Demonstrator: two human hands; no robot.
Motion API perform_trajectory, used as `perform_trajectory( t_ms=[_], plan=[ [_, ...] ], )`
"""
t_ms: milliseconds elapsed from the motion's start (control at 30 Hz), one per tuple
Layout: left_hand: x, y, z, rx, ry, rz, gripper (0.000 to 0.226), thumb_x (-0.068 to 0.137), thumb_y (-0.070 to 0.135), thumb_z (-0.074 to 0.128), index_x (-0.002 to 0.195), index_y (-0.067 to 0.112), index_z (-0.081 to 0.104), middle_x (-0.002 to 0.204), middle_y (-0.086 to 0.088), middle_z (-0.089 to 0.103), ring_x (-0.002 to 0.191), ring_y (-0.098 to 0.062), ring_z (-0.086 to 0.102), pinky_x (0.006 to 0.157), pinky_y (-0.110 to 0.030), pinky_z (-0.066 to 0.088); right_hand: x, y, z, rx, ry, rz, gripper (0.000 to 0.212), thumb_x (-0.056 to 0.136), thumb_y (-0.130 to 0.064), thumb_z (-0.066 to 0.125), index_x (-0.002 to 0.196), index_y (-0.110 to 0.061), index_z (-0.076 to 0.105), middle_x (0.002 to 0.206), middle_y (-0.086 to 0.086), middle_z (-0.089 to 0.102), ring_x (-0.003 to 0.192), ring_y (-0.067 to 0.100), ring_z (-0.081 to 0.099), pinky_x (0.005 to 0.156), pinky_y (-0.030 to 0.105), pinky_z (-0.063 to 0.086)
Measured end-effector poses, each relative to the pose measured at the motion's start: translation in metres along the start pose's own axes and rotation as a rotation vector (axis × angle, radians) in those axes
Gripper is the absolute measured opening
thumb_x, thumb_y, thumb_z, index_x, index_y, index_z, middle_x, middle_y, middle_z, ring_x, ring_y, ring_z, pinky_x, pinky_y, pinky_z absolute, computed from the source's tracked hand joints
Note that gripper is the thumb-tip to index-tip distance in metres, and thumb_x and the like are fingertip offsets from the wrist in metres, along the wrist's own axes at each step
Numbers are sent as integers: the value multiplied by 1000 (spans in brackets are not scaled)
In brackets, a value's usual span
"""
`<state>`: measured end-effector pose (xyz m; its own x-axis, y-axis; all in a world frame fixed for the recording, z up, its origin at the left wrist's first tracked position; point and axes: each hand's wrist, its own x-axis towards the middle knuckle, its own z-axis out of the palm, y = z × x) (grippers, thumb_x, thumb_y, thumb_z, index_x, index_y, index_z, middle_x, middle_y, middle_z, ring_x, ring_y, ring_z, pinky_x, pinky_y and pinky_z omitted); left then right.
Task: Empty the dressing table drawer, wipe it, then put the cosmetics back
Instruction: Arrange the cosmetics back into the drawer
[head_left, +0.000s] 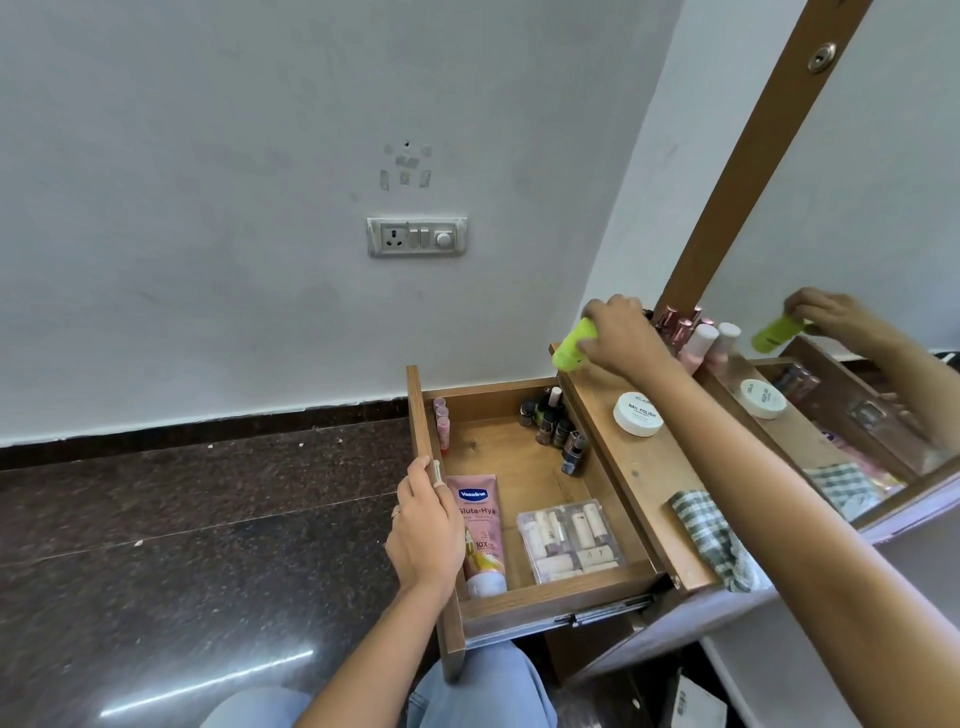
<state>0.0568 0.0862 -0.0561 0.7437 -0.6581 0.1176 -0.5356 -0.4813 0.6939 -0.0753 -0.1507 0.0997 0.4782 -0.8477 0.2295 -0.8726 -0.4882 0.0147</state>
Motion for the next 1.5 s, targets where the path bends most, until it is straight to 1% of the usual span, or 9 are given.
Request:
perform_trajectory(
  t_ms=[267,467,767,867,1000,1100,1167,1367,1500],
  plan=[
    [-1,0,0,-6,-1,1,37,99,28,43,135,22,41,126,-4,59,93,-22,65,62,-33,50,-73,-42,37,-116,-282,-210,39,86,-22,58,125,-19,56,122,8,53,118,27,40,92,36,42],
    [0,-1,1,0,0,4,36,99,28,43,135,22,41,126,-5,59,92,-22,65,59,-31,49,-91,-33,59,-310,-286,-344,35,90,-6,44,118,-19,61,112,5,57,110,25,43,86,34,41],
    [0,-1,1,1,-1,4,36,99,28,44,135,22,41,125,-5,59,90,-22,66,59,-30,50,-100,-19,63,-417,-302,-477,30,95,-10,37,111,-18,62,109,3,59,109,25,44,89,33,37],
    [0,-1,0,-5,-4,2,34,100,29,41,133,23,41,124,-5,59,89,-24,66,61,-38,56,-103,-18,58,-470,-310,-467,23,88,-9,49,100,-19,66,98,3,63,103,26,50,85,33,40],
    [0,0,-1,-5,-1,6,35,100,29,41,134,23,40,125,-4,59,89,-23,66,60,-36,54,-102,-17,59,-524,-251,-453,11,64,-17,79,70,-21,70,70,3,63,78,24,57,67,33,47],
    [0,0,0,-3,-3,11,36,100,29,41,135,22,41,123,-4,60,88,-21,65,56,-31,48,-104,-18,62,-537,-307,-487,20,93,-15,50,103,-16,67,104,7,61,105,27,48,87,36,41],
    [0,-1,0,-6,-1,14,35,100,28,42,135,22,42,121,-5,60,87,-21,65,55,-29,46,-103,-17,65,-559,-319,-477,29,97,-12,38,114,-15,61,117,7,56,113,27,42,92,35,37],
    [0,-2,1,-4,-1,13,36,100,28,42,135,22,41,122,-5,60,89,-22,65,56,-29,45,-122,-43,79,-565,-258,-483,29,96,-12,39,119,-8,57,120,10,53,114,28,42,90,35,37],
    [0,-1,1,0,2,5,36,100,28,40,136,22,41,124,-5,59,90,-22,65,55,-26,41,-131,-60,110,-609,-364,-447,33,99,-10,35,126,-5,53,125,11,54,116,27,41,91,33,36]
  ],
)
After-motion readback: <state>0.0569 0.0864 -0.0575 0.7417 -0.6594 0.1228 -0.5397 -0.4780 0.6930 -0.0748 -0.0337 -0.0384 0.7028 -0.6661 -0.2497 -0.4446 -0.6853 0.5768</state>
